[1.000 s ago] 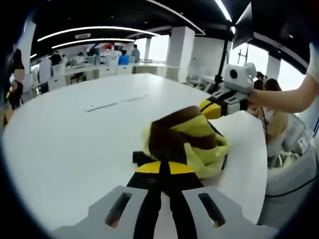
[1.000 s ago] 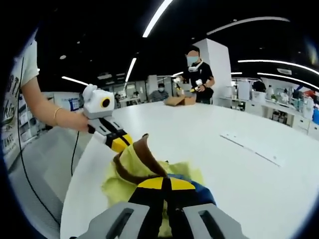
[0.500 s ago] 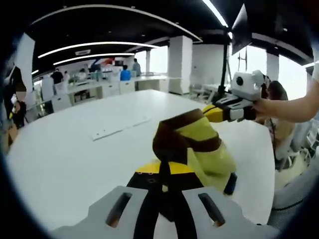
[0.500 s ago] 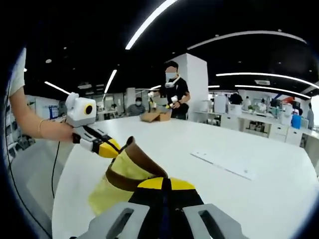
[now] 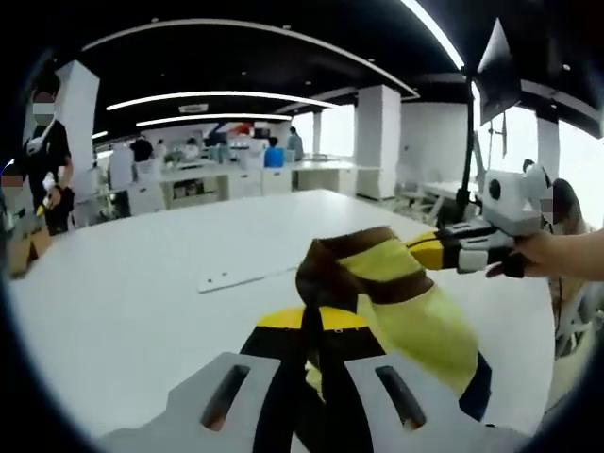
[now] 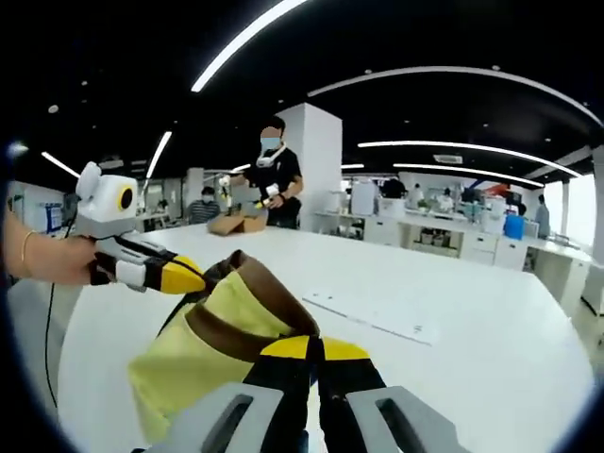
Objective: Fold the garment on the visible template until the final outline fits inside the template.
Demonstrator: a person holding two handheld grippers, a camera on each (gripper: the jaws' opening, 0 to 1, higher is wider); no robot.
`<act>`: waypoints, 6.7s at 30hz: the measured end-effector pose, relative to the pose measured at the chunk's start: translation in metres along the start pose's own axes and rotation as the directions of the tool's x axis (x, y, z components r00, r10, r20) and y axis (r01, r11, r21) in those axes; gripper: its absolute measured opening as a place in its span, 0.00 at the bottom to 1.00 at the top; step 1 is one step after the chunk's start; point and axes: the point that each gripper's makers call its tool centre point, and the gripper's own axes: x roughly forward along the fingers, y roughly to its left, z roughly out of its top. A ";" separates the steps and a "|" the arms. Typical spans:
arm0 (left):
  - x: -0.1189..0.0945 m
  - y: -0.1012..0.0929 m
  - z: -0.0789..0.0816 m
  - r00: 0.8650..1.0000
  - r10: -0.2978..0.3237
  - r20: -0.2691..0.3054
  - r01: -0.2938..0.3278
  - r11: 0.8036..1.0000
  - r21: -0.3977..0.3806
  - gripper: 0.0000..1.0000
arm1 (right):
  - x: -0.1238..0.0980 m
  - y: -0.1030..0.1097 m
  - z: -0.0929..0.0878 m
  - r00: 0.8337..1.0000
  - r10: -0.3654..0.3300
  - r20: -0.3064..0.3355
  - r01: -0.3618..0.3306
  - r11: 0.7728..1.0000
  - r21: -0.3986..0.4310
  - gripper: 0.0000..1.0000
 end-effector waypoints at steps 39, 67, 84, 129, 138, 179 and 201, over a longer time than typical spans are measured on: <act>0.049 0.044 -0.053 0.975 0.151 -0.161 -0.127 0.981 0.145 0.15 | 0.043 -0.025 -0.048 0.985 -0.049 -0.167 0.078 0.983 0.169 0.18; -0.004 0.044 -0.098 0.956 0.063 -0.286 -0.040 0.996 0.083 0.32 | -0.031 0.001 -0.078 0.956 0.035 -0.292 0.025 0.980 0.198 0.37; 0.006 0.021 -0.126 0.944 -0.036 -0.328 0.030 0.999 -0.022 0.23 | -0.059 0.015 -0.121 0.903 0.080 -0.422 0.056 0.953 0.299 0.14; -0.066 0.076 -0.102 0.932 0.235 -0.276 -0.276 0.954 -0.120 0.00 | -0.091 -0.039 -0.092 0.923 -0.081 -0.376 0.202 0.934 0.294 0.00; -0.084 0.090 -0.103 0.917 0.316 -0.243 -0.358 0.921 -0.153 0.00 | -0.094 -0.055 -0.096 0.915 -0.124 -0.383 0.249 0.923 0.294 0.00; -0.116 0.111 -0.134 0.825 0.463 -0.325 -0.525 0.840 -0.138 0.03 | -0.104 -0.078 -0.097 0.879 -0.200 -0.434 0.321 0.920 0.226 0.04; -0.132 0.077 -0.114 0.910 0.358 -0.208 -0.366 0.931 -0.002 0.57 | -0.135 -0.014 -0.108 0.900 -0.019 -0.436 0.148 0.953 0.263 0.54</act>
